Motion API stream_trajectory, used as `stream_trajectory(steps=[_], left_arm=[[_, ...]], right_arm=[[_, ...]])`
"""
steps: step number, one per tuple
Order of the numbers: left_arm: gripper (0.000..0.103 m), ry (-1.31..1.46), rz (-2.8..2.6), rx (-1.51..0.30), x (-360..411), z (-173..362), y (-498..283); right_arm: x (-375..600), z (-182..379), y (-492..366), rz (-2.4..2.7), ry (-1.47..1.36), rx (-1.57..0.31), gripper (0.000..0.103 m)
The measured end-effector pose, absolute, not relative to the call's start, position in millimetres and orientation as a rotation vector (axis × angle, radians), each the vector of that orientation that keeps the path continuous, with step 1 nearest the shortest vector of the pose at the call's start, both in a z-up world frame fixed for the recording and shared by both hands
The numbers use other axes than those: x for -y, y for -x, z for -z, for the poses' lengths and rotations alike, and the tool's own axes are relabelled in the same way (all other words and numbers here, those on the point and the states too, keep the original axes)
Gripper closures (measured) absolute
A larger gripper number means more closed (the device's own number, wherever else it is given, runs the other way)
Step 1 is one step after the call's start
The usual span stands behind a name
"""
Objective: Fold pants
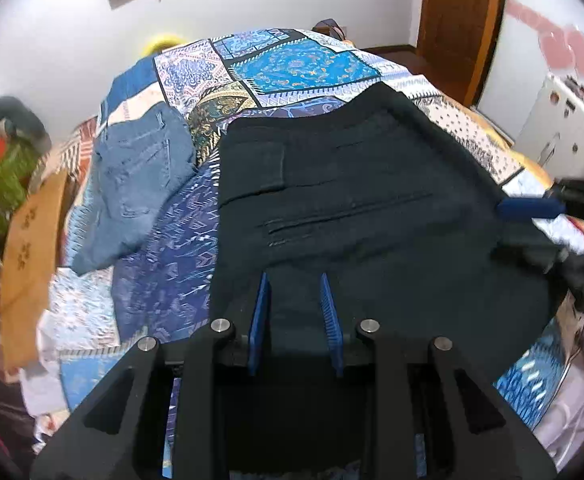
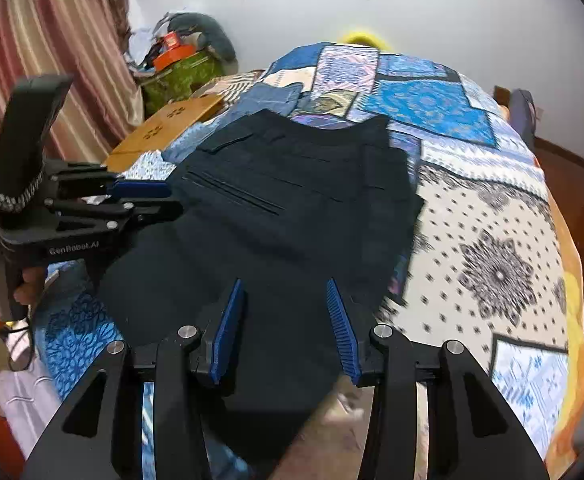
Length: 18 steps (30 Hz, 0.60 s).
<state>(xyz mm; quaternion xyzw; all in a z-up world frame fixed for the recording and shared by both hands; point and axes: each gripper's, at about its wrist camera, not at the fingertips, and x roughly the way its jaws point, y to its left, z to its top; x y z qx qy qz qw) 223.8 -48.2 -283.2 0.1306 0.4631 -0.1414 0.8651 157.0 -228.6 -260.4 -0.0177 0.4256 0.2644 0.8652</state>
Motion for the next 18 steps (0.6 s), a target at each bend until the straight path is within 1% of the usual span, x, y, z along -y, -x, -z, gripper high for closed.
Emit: stream_trajectory(steps=[5,10,14,18], left_arm=[[0.074,-0.206,0.296,-0.974,27,263,-234],[0.074,-0.159,0.294,-0.95,21,245,-262],[0.074,-0.171,0.316,-0.95,33,244,-285],[0.074,-0.196,0.329,-0.984,47,259,-311]], right_arm=[[237,239,-158,-0.519,0.056,-0.845,0.064],[235,223,-181,-0.519,0.052,-0.773,0.064],[217,226,-208,-0.568,0.044,-0.772,0.064],[201,243,-231,-0.585,0.073,-0.817,0.064]])
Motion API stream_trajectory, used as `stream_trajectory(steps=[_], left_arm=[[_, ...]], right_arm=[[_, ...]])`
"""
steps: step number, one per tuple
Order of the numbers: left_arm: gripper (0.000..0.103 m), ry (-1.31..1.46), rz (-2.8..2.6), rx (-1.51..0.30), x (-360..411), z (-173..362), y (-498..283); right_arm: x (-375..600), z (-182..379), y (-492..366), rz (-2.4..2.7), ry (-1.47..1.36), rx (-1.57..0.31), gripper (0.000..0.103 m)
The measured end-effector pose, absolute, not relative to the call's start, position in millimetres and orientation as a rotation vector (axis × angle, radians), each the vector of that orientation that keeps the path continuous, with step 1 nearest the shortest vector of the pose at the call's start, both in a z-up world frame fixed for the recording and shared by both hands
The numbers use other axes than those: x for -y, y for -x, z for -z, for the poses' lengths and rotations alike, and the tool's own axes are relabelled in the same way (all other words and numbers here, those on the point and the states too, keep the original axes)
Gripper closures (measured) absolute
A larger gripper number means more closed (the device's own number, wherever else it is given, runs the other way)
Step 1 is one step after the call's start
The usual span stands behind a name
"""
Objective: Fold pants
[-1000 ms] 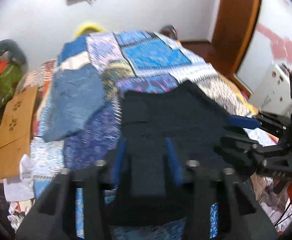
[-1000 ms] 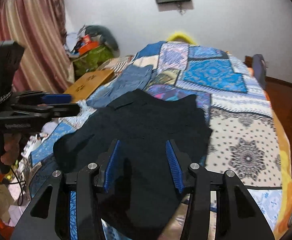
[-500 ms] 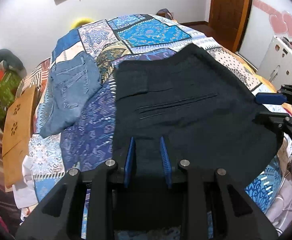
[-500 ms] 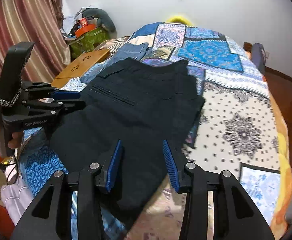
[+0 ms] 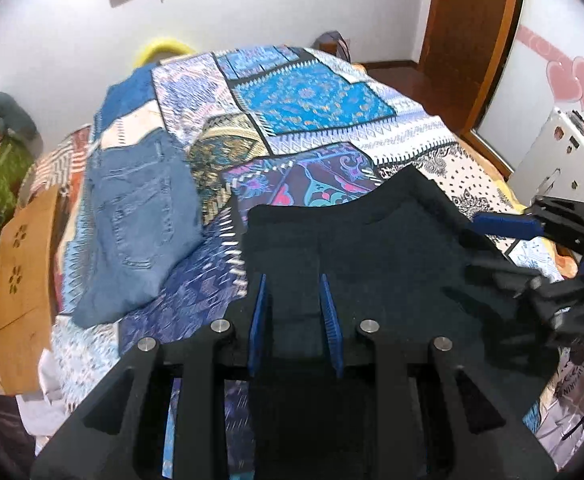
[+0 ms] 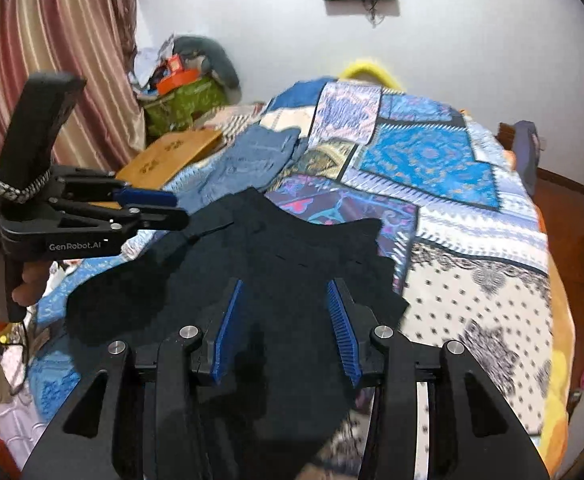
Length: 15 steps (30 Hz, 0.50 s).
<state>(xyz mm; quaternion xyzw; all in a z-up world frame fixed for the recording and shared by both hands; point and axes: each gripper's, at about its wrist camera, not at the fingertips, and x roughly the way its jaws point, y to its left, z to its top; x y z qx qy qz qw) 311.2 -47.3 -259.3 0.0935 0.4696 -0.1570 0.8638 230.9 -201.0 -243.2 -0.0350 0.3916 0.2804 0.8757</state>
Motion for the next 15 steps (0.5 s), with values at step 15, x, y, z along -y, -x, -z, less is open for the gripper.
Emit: stream_trajectory(steps=[15], left_arm=[[0.053,-0.184,0.264,-1.006,33,287,-346]], right_arm=[[225,262,-251,-0.546,0.067,-0.889,0.078]])
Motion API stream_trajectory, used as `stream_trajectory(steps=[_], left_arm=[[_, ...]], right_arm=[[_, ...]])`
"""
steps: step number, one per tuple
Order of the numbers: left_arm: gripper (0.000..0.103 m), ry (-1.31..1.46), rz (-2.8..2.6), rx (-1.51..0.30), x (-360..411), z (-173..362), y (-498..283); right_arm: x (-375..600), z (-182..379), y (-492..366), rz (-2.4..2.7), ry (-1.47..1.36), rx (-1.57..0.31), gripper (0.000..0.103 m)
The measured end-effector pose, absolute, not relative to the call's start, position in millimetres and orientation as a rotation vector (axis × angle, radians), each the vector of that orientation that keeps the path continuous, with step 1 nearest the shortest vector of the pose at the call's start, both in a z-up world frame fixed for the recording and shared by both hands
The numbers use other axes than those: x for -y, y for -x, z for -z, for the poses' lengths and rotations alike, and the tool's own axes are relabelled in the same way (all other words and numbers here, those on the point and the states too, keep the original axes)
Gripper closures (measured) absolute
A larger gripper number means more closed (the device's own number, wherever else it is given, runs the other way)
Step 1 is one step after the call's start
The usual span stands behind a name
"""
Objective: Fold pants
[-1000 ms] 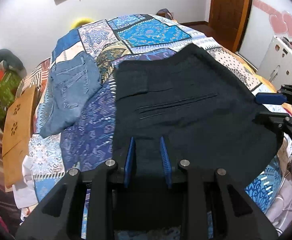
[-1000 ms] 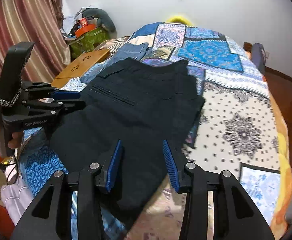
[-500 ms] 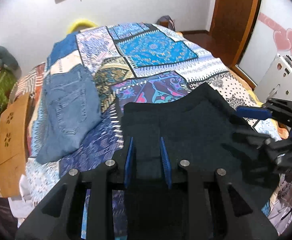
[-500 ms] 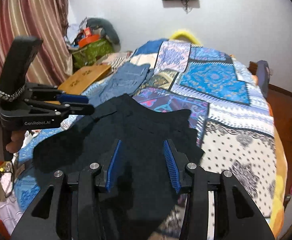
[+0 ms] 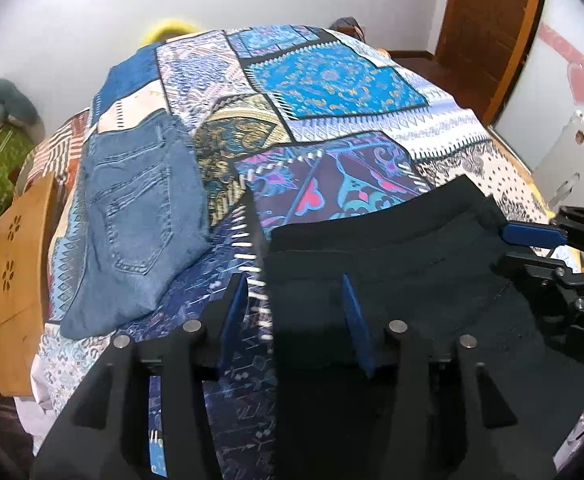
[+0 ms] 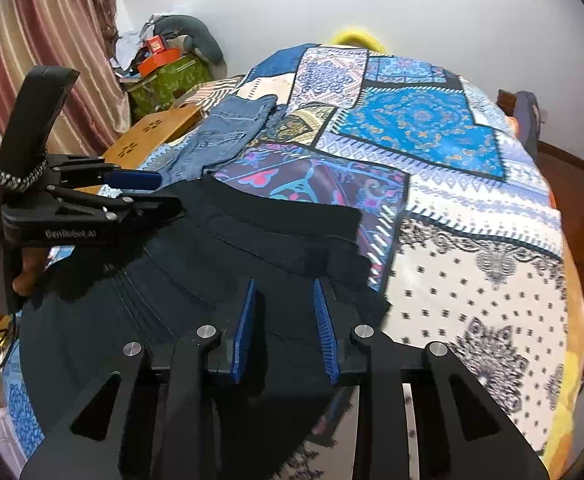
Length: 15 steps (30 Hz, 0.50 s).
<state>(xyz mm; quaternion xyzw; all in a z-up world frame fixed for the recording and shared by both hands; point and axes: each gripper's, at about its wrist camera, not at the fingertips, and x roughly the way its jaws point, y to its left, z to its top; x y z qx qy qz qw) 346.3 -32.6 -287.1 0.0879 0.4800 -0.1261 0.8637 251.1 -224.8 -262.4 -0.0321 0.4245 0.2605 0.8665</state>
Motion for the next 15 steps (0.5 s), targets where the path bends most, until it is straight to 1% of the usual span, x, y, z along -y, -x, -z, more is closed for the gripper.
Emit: stream_trajectory(steps=[1,2,3,6,8,10,11,12,14,15], left_arm=[[0.053,-0.188,0.246,-0.996,29,284,-345],[0.053,-0.196,0.222,-0.986,24,280,-342],[0.053,-0.198,0.214,-0.988,18,277,-340],[0.054,-0.177,0.196,-0.986,4,268,-333],[0.053,-0.174,0.189,-0.966,-3,261,-324],[0.047,-0.175,0.184,-0.946,-8,255,-314],[0.039,-0.172,0.183,-0.935,-10,252,-308],[0.032,-0.168,0.182,-0.927,-11,250,-303],[0.028,-0.157,0.19,-0.917,-12,247,-294],[0.026,-0.153,0.197,-0.921,-12,248,-290]], right_arm=[[227,260,-248,-0.527,0.08,-0.883,0.078],[231,258,-245,-0.481,0.109,-0.873,0.073],[235,256,-242,-0.452,0.131,-0.869,0.072],[251,251,-235,-0.435,0.084,-0.88,0.066],[256,246,-227,-0.404,0.09,-0.869,0.066],[259,238,-217,-0.39,0.083,-0.854,0.063],[259,236,-214,-0.388,0.072,-0.849,0.055],[260,234,-210,-0.383,0.059,-0.843,0.045],[259,230,-199,-0.371,0.037,-0.825,0.035],[256,231,-196,-0.371,0.033,-0.822,0.032]])
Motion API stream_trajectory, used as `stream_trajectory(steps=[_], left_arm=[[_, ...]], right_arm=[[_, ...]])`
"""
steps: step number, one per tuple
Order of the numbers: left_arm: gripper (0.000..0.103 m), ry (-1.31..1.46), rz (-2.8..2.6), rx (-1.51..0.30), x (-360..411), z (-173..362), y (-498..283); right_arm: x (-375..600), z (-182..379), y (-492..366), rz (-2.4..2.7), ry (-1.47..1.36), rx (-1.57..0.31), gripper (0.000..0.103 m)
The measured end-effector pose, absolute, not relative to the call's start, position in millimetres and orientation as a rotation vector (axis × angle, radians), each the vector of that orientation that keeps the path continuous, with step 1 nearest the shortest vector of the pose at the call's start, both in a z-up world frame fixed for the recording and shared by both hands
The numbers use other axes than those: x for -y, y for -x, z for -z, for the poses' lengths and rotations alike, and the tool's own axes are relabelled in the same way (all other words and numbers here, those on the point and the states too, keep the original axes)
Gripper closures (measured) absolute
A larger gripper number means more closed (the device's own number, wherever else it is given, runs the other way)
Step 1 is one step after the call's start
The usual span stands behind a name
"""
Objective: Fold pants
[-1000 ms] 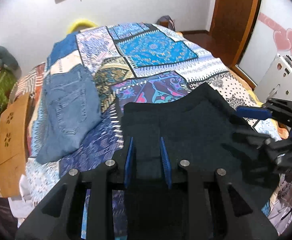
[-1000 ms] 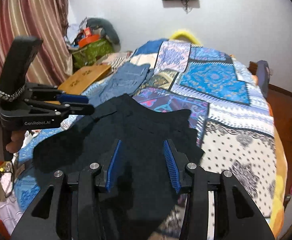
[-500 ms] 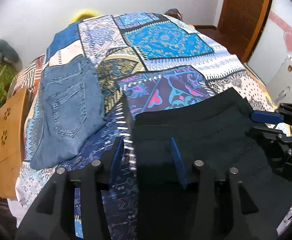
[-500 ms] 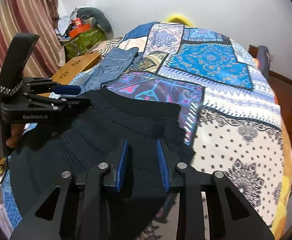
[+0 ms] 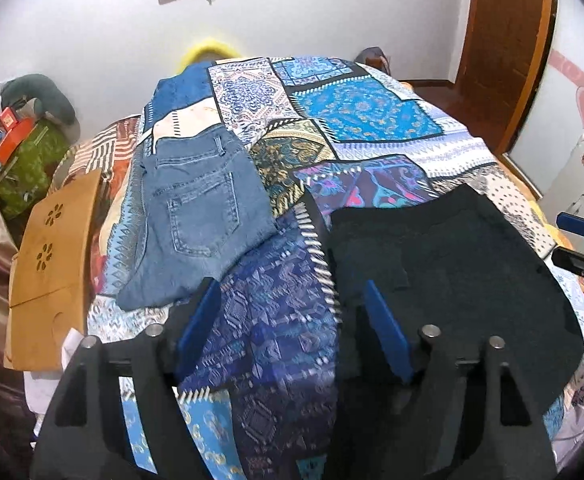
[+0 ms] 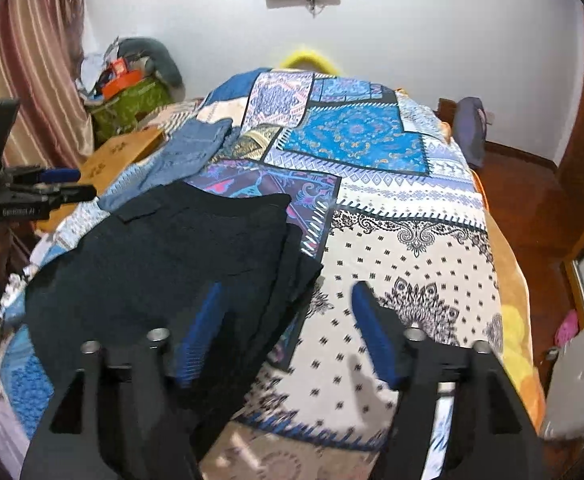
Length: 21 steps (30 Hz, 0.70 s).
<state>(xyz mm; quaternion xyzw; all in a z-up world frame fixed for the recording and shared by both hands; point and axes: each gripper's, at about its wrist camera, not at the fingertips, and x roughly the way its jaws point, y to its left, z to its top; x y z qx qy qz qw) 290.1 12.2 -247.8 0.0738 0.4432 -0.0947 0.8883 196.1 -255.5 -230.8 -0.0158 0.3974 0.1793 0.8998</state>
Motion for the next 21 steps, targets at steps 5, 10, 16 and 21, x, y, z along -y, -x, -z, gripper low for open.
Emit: stream_trajectory(steps=[5,10,16,21], left_arm=[[0.015,-0.118,0.256,-0.971,-9,257,-272],[0.015,-0.134,0.292,-1.023,2,275,-271],[0.009,-0.1,0.325,-1.118,6,297,-290],[0.004,-0.069,0.375,-1.176,9,307,-305]], right_arm=[[245,242,-184,-0.392,-0.037,-0.863,0.024],[238,270,-191,-0.407,-0.076,-0.957,0.023],[241,287,-209,-0.478,-0.189,-1.029,0.016],[242,300,-221,-0.542,-0.277,-1.091,0.008]])
